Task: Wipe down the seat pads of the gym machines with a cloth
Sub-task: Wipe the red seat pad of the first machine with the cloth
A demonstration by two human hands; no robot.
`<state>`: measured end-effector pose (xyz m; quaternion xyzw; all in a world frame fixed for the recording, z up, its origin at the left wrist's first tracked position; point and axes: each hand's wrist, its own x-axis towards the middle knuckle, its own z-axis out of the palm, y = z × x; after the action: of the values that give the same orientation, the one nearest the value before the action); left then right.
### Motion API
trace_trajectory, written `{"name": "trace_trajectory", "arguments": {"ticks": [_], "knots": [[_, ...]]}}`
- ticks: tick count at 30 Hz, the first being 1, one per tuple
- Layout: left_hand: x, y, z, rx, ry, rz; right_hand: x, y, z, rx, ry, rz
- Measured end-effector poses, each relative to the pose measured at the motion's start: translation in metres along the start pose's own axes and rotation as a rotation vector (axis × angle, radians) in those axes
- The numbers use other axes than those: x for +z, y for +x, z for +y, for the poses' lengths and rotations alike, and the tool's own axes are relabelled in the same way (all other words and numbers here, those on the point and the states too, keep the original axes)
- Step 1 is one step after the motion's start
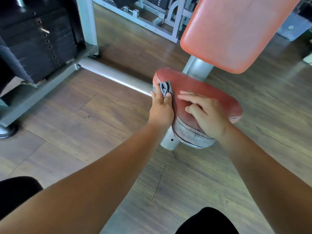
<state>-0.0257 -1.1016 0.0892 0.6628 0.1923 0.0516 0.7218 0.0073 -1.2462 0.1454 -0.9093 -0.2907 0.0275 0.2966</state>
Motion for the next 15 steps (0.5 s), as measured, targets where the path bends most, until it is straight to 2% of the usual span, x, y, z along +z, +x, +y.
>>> {"name": "trace_trajectory", "arguments": {"ticks": [4,8,12,15], "knots": [[-0.003,-0.030,-0.019,-0.064,-0.218,-0.123,-0.001,0.000,0.000,0.003,-0.003,0.003],[-0.009,-0.016,0.001,-0.105,-0.188,-0.153,-0.001,0.000,-0.001,0.002,0.000,0.004],[-0.015,-0.052,-0.005,-0.008,-0.145,-0.220,-0.001,0.000,0.000,-0.001,0.003,0.005],[-0.020,-0.057,-0.008,-0.034,-0.167,-0.253,-0.002,0.000,-0.001,-0.003,-0.001,-0.003]]}}
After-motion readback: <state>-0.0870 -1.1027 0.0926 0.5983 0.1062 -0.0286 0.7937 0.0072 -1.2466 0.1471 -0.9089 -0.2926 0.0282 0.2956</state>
